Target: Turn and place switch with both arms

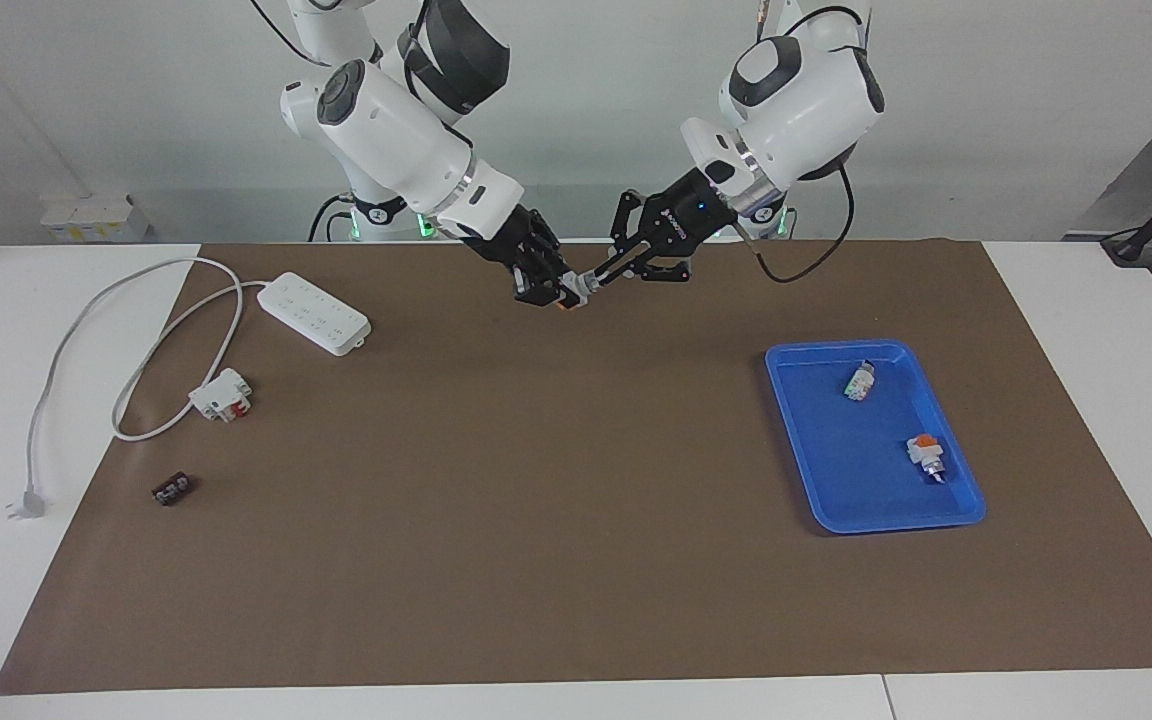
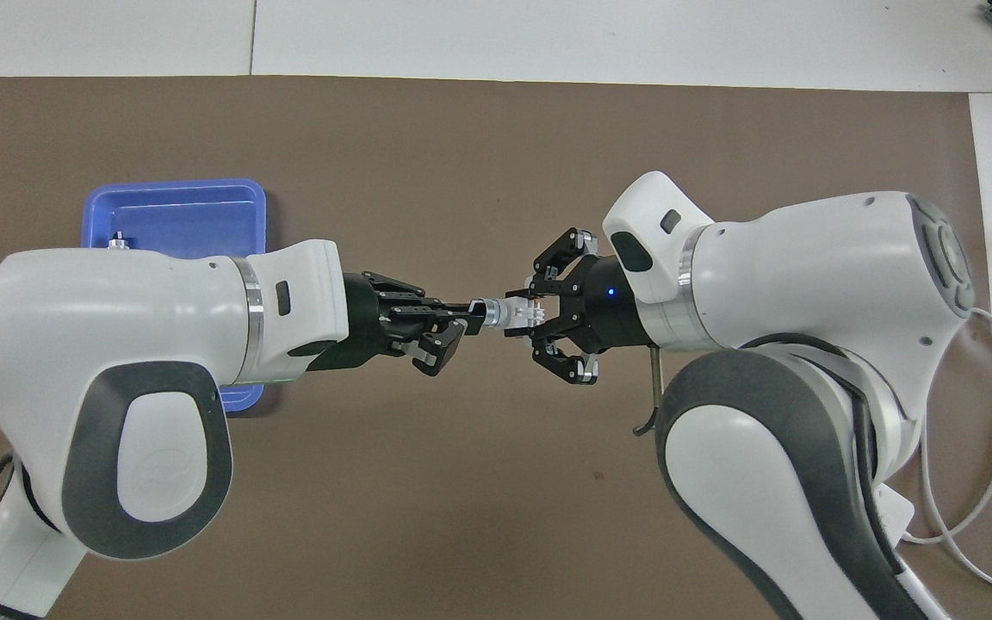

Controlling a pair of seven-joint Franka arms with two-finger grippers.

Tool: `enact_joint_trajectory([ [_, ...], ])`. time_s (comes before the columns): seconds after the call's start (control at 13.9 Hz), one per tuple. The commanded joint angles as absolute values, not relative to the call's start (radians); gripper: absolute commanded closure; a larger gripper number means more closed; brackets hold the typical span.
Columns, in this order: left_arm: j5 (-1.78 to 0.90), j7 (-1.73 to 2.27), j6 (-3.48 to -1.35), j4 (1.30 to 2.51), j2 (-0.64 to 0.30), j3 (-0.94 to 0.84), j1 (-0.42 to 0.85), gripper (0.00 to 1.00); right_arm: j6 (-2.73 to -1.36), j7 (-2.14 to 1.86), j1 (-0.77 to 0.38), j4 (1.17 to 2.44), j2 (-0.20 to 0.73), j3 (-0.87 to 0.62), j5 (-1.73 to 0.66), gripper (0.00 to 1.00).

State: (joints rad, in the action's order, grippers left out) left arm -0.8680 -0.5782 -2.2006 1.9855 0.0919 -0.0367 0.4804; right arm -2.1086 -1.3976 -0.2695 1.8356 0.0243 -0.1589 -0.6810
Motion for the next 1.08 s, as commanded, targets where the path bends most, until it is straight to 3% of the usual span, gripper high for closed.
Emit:
enact_joint_trajectory([
  [0.0, -0.847, -0.517, -2.223, 2.005, 0.101, -0.025, 0.5, 1.0, -2.12, -1.376, -0.264, 1.835, 0.011, -0.158, -0.701, 0.0],
  [0.36, -0.763, -0.419, -2.2, 2.003, 0.1, -0.02, 0.404, 1.0, -2.12, -1.306, -0.233, 1.819, 0.021, -0.15, -0.683, 0.0],
  [0.58, -0.697, -0.381, -2.154, 1.999, 0.095, -0.017, 0.313, 1.0, -2.12, -1.249, -0.198, 1.795, 0.035, -0.15, -0.539, 0.0],
  [1.01, -0.278, -0.288, -2.017, 1.997, 0.1, -0.015, 0.135, 1.0, -2.016, -1.07, -0.124, 1.761, 0.04, -0.15, -0.238, 0.0],
])
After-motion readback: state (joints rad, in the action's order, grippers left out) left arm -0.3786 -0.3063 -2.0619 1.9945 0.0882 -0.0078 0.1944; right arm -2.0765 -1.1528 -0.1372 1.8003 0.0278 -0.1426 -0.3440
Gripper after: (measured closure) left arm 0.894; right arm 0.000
